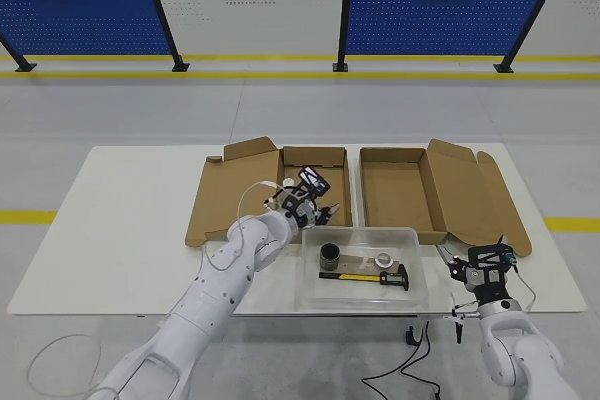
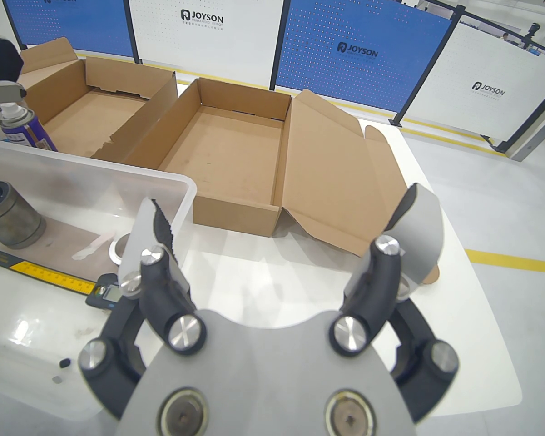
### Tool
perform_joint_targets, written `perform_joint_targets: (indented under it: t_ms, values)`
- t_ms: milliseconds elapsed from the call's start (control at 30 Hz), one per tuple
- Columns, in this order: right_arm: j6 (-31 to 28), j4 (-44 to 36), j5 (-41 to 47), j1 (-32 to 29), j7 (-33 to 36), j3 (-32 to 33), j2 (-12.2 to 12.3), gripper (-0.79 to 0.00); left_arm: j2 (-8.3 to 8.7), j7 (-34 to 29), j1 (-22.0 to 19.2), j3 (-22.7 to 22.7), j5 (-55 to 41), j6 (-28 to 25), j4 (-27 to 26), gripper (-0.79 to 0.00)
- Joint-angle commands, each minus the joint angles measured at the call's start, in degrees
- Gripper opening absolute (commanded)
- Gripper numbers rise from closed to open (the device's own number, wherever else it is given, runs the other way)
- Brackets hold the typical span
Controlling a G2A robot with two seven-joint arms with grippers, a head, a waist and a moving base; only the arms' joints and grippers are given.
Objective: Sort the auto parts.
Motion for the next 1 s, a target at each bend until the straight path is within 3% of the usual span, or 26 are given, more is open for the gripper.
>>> perform_joint_targets:
  t_ms: [0, 67, 100, 167, 400, 533, 967]
  values:
    - [0.0, 0.0, 0.0, 0.0, 0.0, 0.0, 0.0, 0.0, 0.5, -0.8, 1.3, -0.7, 0.5, -1.7, -3.4, -0.317]
    - [0.0, 0.0, 0.0, 0.0, 0.0, 0.0, 0.0, 0.0, 1.1, -2.5, 3.3, -1.3, 0.5, -5.1, -7.0, -0.215]
    - [0.0, 0.0, 0.0, 0.0, 0.0, 0.0, 0.0, 0.0, 1.39, -4.1, 4.4, -1.8, -0.6, -7.1, -8.5, -0.117]
    - [0.0, 0.0, 0.0, 0.0, 0.0, 0.0, 0.0, 0.0, 1.93, -7.9, 6.1, -2.5, -1.4, -9.9, -11.6, 0.0]
    - [0.0, 0.0, 0.0, 0.0, 0.0, 0.0, 0.0, 0.0, 3.11, -17.6, 11.5, -3.0, -3.6, -14.5, -20.6, 0.0]
    - [0.0, 0.0, 0.0, 0.0, 0.0, 0.0, 0.0, 0.0, 3.72, -17.7, 13.7, -3.1, -2.7, -16.5, -24.6, 0.0]
    - [0.0, 0.0, 0.0, 0.0, 0.0, 0.0, 0.0, 0.0, 3.78, -17.4, 13.9, -3.2, -2.7, -16.7, -24.9, 0.0]
